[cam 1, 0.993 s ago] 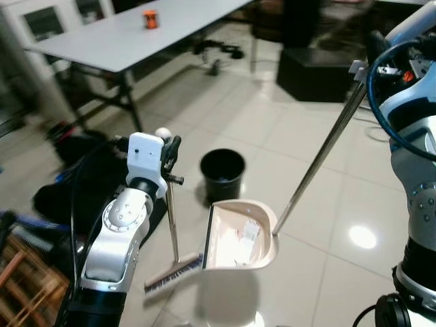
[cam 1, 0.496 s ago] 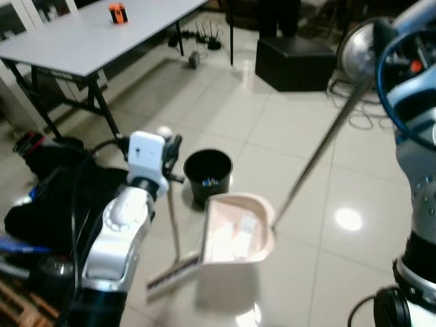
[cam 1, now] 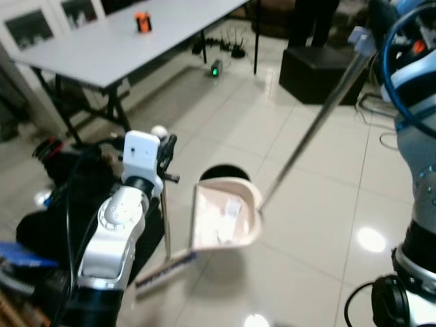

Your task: Sweep floor

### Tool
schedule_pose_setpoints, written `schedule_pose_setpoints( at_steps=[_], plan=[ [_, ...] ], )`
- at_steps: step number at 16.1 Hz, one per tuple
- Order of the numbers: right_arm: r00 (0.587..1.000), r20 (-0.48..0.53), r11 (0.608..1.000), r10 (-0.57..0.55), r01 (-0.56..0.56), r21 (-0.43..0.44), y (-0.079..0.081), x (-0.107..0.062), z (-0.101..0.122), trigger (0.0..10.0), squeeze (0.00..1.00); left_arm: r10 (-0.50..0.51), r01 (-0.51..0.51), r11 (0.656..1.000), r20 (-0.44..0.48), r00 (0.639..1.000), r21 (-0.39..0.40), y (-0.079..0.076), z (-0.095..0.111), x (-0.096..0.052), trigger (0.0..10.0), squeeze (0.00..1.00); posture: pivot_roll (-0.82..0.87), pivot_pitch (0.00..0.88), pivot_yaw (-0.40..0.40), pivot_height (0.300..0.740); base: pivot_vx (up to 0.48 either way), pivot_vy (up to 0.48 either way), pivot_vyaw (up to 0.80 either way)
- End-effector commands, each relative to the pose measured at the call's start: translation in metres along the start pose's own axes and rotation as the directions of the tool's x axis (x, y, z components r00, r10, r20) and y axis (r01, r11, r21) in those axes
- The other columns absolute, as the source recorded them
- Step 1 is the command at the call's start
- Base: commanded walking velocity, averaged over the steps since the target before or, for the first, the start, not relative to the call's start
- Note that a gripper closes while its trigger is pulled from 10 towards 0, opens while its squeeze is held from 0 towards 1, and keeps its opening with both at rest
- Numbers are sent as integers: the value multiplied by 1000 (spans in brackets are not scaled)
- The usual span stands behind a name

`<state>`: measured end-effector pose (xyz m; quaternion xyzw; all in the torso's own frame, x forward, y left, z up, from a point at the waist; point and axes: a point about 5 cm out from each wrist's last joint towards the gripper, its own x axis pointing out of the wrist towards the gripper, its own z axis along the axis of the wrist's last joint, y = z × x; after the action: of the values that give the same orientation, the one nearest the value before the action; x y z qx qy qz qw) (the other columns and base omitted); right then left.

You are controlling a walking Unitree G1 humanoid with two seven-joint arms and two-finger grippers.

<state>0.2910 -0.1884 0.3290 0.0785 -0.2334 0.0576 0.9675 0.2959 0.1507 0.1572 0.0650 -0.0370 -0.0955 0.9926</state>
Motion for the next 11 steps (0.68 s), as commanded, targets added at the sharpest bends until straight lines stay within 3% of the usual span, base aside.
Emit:
schedule_pose_setpoints(
  at_steps=[1, 11],
  plan=[
    [999, 44, 1000, -13, 13, -16, -5, 0, 11, 10000, 0, -15, 16, 1000, 37, 999, -6, -5, 7, 1, 10000, 0, -54, 0, 51, 740, 465, 0, 0],
    [999, 50, 1000, -14, 15, -15, -5, 1, 12, 10000, 0, -8, 9, 1000, 31, 999, -11, -6, 3, -2, 10000, 0, -60, 0, 39, 740, 465, 0, 0]
  ],
)
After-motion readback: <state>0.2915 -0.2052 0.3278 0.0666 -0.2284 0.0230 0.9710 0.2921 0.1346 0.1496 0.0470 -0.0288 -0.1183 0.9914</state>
